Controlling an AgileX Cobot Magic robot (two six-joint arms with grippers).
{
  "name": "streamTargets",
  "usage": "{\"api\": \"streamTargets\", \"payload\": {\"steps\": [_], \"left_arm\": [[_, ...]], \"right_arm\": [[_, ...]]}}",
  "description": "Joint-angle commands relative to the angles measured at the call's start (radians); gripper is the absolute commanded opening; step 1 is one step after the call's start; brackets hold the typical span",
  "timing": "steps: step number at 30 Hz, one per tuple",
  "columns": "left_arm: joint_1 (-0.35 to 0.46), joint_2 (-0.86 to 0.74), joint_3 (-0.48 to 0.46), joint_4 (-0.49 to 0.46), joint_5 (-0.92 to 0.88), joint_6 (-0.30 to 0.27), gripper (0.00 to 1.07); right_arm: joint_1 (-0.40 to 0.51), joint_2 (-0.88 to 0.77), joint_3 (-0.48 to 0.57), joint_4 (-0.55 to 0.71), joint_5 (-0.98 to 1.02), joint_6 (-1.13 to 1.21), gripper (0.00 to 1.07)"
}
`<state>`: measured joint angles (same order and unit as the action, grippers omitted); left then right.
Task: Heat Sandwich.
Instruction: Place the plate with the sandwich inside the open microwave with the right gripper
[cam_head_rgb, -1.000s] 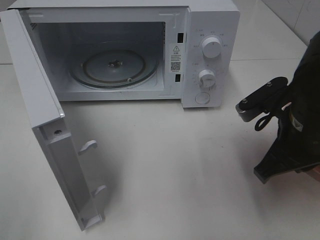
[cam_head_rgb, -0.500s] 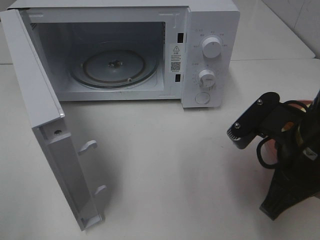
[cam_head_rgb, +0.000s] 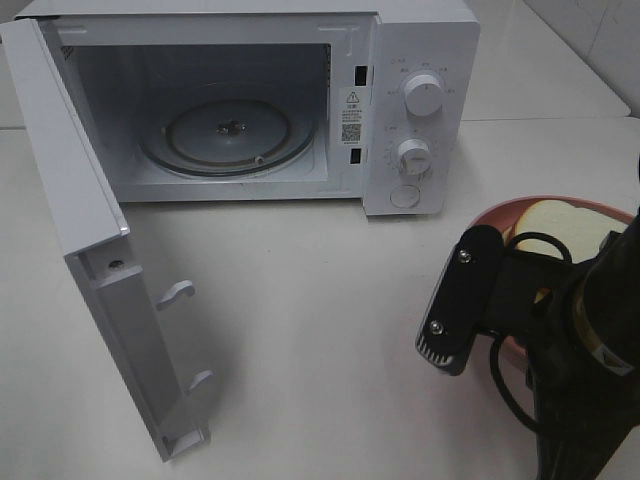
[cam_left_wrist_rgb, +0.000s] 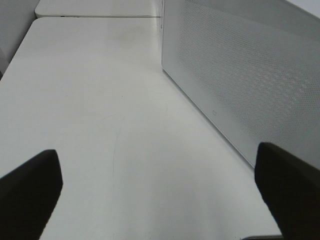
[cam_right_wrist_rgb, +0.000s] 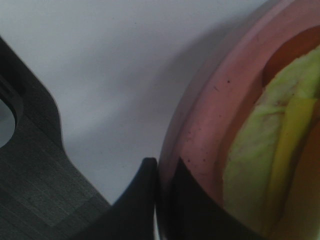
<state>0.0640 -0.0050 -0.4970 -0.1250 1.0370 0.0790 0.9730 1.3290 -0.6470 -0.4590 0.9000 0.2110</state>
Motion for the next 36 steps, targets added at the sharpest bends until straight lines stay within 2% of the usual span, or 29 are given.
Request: {"api": "streamTargets", "payload": {"steps": [1, 19, 31, 36], "left_arm": [[-0.004, -0.026, 0.004, -0.009, -0.009, -0.001, 1.01], [-0.004, -0.026, 0.004, -0.009, -0.009, -0.001, 1.01], [-0.004, -0.026, 0.004, -0.009, -0.009, -0.001, 1.01], [-0.004, -0.026, 0.004, -0.009, -0.009, -0.001, 1.01]], "right_arm": [[0.021, -0.005, 0.006, -0.026, -0.009, -0.074, 0.03], [0.029, -0.005, 0.006, -0.028, -0.154, -0.544, 0.03], [0.029, -0.005, 0.006, -0.026, -0.218, -0.728, 0.03], [0.029, -0.005, 0.006, -0.025, -0.249, -0.878, 0.03]]}}
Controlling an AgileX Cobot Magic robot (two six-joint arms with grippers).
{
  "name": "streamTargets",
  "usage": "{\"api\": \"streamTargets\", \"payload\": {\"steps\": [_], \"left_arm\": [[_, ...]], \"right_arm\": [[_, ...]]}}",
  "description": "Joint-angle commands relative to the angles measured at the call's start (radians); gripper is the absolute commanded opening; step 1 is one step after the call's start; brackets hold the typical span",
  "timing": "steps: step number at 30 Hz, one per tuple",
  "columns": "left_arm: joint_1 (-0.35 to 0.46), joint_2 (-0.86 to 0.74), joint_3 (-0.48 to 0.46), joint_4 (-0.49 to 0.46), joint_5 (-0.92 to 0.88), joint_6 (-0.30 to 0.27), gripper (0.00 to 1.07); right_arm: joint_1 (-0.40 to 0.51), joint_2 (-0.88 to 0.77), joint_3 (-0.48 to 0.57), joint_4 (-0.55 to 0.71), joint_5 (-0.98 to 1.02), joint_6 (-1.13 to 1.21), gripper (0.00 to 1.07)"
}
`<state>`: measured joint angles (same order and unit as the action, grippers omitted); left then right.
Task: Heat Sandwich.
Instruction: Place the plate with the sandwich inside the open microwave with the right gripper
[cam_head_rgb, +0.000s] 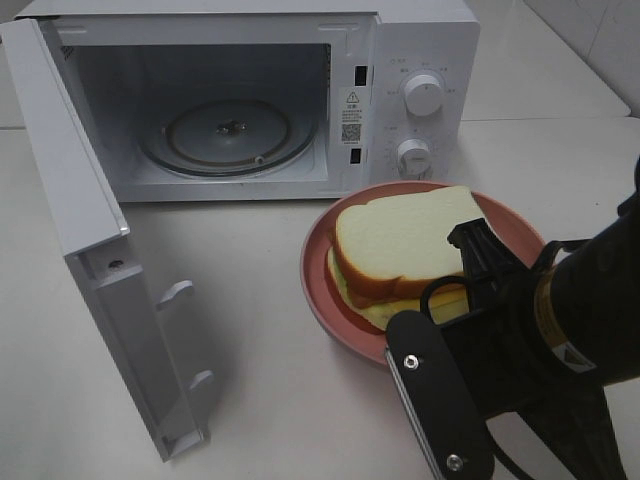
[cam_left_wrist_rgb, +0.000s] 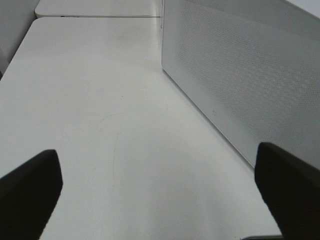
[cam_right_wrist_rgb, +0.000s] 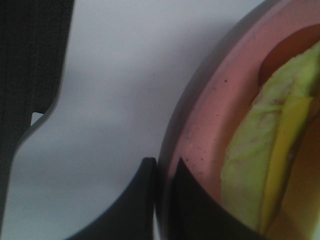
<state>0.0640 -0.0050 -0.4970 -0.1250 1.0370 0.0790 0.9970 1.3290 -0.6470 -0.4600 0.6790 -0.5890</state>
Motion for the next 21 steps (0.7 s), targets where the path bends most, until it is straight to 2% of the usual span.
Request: {"api": "streamTargets", "payload": {"steps": [1, 6, 14, 21], "left_arm": [[-0.004, -0.026, 0.004, -0.009, -0.009, -0.001, 1.01], [-0.004, -0.026, 0.004, -0.009, -0.009, -0.001, 1.01], [-0.004, -0.026, 0.004, -0.009, -0.009, -0.001, 1.01], [-0.004, -0.026, 0.004, -0.009, -0.009, -0.001, 1.01]], "right_arm": [[0.005, -0.005, 0.006, -0.024, -0.030, -0.098, 0.03], [0.005, -0.005, 0.005, -0.034, -0.051, -0.170, 0.04], [0.005, -0.002, 0.005, 0.000, -0.075, -0.110, 0.04], [-0.017, -0.002, 0.006, 0.030, -0.093, -0.236, 0.04]]}}
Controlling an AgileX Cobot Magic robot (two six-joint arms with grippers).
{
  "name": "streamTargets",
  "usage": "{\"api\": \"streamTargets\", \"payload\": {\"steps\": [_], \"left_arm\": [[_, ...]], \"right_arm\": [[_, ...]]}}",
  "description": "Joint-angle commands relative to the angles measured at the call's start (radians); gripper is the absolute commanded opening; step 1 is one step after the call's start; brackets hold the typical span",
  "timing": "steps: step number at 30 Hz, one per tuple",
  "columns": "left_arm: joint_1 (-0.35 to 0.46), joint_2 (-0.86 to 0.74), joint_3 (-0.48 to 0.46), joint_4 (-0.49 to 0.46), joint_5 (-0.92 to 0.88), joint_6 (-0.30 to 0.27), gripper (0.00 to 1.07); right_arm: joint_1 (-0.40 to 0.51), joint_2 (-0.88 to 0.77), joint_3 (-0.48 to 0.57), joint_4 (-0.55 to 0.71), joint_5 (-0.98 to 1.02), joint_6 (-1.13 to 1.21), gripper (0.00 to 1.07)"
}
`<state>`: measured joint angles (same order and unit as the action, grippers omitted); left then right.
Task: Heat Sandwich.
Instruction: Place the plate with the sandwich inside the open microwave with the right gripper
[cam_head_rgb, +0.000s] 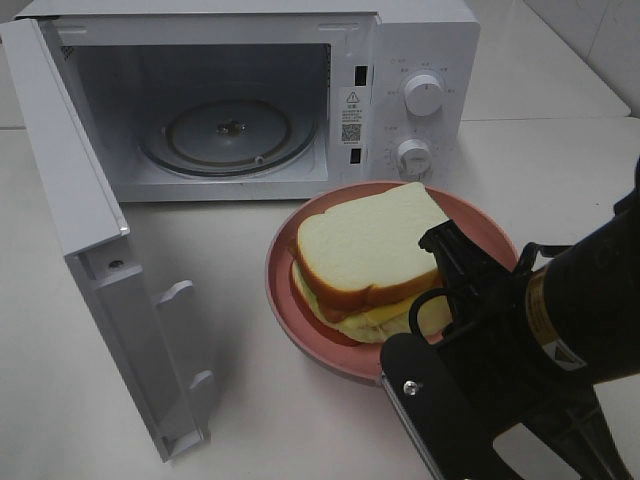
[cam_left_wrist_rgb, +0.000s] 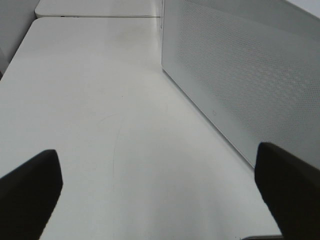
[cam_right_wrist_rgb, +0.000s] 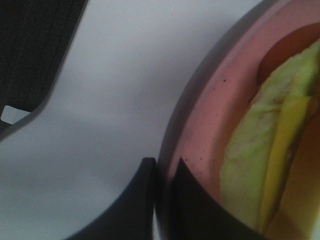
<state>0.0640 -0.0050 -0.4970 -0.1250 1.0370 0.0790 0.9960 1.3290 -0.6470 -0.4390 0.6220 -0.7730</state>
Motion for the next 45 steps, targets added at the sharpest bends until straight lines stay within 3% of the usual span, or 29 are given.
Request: {"api": "streamTargets", "payload": {"steps": [1, 13, 21, 31, 39, 45], "left_arm": [[-0.004, -0.026, 0.004, -0.009, -0.009, -0.001, 1.01], [-0.004, -0.026, 0.004, -0.009, -0.009, -0.001, 1.01], [-0.004, -0.026, 0.004, -0.009, -0.009, -0.001, 1.01], [-0.004, -0.026, 0.004, -0.009, -0.009, -0.001, 1.01], [-0.004, -0.026, 0.004, -0.009, -0.009, -0.001, 1.01], [-0.004, -0.026, 0.004, -0.009, -0.009, -0.001, 1.01]], "right_arm": [[-0.016, -0.002, 0.006, 0.009, -0.036, -0.052, 0.04], [-0.179, -0.002, 0.005, 0.156, -0.153, -0.393, 0.04], [-0.196, 0.042, -0.002, 0.192, -0.192, -0.461, 0.04], [-0.196, 0.161, -0.111, 0.195, -0.196, -0.505, 0.01], [-0.196, 0.255, -0.201, 0.274, -0.193, -0.630, 0.00], [-0.248, 0.325, -0.290, 0.342, -0.179, -0.731, 0.01]]}}
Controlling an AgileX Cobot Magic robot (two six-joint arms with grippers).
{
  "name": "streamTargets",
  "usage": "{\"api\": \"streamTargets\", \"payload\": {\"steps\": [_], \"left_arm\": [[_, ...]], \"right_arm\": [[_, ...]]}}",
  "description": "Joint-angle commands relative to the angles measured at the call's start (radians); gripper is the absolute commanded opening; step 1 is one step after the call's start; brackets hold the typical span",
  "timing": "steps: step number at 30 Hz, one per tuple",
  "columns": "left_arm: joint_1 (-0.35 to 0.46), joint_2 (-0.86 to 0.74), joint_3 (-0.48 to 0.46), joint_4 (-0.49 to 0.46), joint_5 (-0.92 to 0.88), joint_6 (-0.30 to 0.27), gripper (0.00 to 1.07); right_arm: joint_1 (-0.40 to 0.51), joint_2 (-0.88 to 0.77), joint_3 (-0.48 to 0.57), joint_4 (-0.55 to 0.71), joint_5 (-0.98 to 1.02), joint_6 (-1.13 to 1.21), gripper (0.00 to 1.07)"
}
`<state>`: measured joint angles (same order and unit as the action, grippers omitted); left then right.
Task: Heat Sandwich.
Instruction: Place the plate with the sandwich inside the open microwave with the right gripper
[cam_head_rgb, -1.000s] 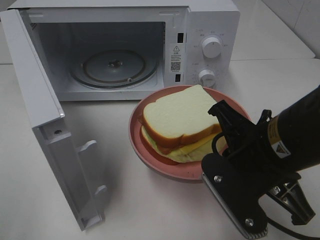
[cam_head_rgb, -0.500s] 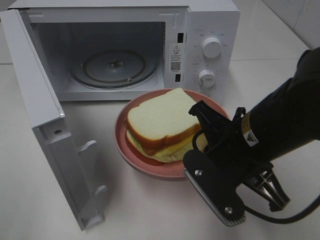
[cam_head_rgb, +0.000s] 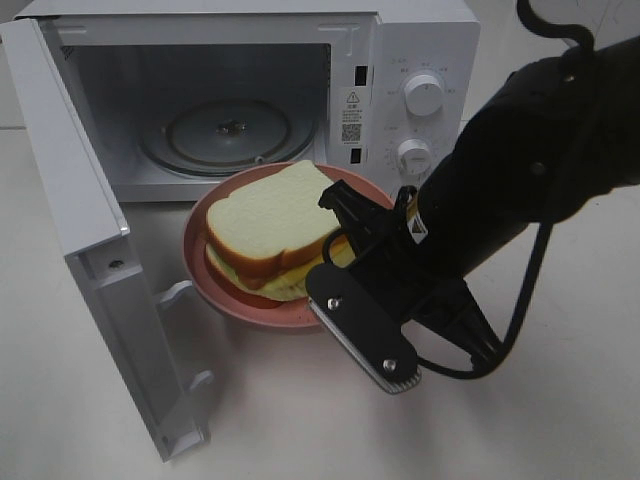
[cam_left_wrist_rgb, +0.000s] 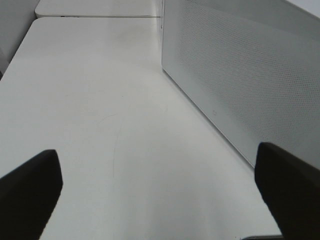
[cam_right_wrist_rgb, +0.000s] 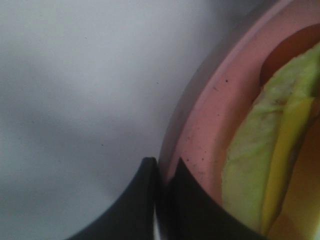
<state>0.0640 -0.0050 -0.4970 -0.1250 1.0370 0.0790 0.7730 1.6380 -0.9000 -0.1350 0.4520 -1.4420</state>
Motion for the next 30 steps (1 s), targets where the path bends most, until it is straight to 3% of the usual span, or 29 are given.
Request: {"api": "streamTargets", "payload": {"steps": [1, 8, 30], "left_arm": [[-0.004, -0.026, 0.004, -0.009, -0.009, -0.001, 1.01], [-0.004, -0.026, 0.004, -0.009, -0.009, -0.001, 1.01], [-0.004, -0.026, 0.004, -0.009, -0.009, -0.001, 1.01]], "right_arm": [[-0.033, 0.022, -0.048, 0.054, -0.001, -0.083, 0.01], [-0.079, 0.080, -0.149, 0.183, 0.057, -0.222, 0.01], [-0.103, 0.325, -0.506, 0.234, 0.208, -0.316, 0.01]]}}
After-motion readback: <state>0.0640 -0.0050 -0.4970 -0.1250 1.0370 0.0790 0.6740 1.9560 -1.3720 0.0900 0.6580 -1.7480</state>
